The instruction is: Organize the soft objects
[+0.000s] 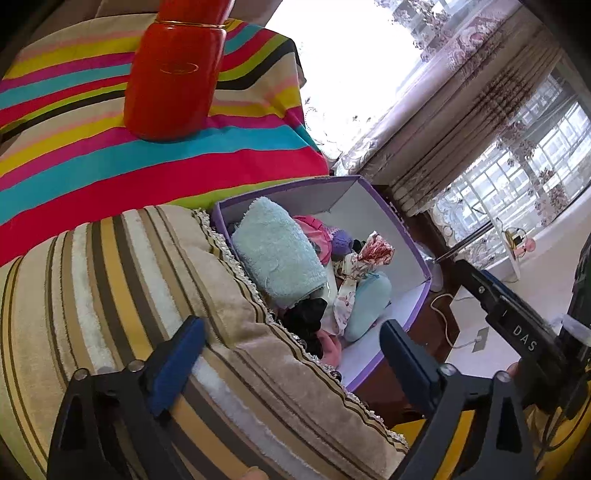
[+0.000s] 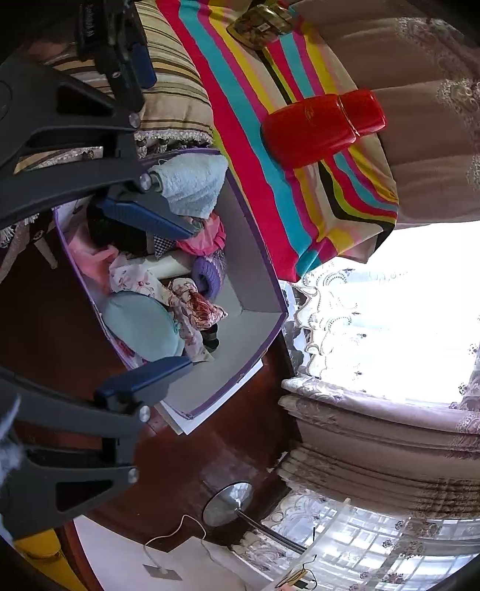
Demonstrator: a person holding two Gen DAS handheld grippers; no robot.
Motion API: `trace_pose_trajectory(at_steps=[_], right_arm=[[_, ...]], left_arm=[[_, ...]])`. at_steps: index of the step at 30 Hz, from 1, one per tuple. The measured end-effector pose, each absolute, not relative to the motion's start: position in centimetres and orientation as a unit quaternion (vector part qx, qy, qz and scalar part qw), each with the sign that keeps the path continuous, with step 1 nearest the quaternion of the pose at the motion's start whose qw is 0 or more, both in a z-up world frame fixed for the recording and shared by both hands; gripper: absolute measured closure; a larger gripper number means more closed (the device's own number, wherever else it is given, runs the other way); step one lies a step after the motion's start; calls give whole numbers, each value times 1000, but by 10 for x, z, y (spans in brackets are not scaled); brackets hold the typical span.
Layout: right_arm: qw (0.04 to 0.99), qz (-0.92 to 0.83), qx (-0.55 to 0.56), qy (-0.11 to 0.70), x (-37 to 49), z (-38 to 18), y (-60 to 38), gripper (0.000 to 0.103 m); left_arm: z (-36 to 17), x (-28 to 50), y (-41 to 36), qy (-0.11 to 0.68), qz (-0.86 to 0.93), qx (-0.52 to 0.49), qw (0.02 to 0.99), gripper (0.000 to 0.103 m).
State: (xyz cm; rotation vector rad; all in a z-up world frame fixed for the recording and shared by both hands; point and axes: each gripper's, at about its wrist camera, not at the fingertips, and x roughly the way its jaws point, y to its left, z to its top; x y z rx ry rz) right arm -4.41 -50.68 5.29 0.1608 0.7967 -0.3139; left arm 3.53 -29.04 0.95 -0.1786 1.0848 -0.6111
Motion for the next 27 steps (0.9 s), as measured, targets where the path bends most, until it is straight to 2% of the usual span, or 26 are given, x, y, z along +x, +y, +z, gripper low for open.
trace_pose_trajectory(at_steps=[2,27], right_arm=[[906,-153,74,388,-43,51,-505,34],[900,-148,72,404,-42,44,-501,34]], left_arm=[[9,35,-293,508,-290,-82,807,1],[6,37,-297,509,-287,-74,808,1]])
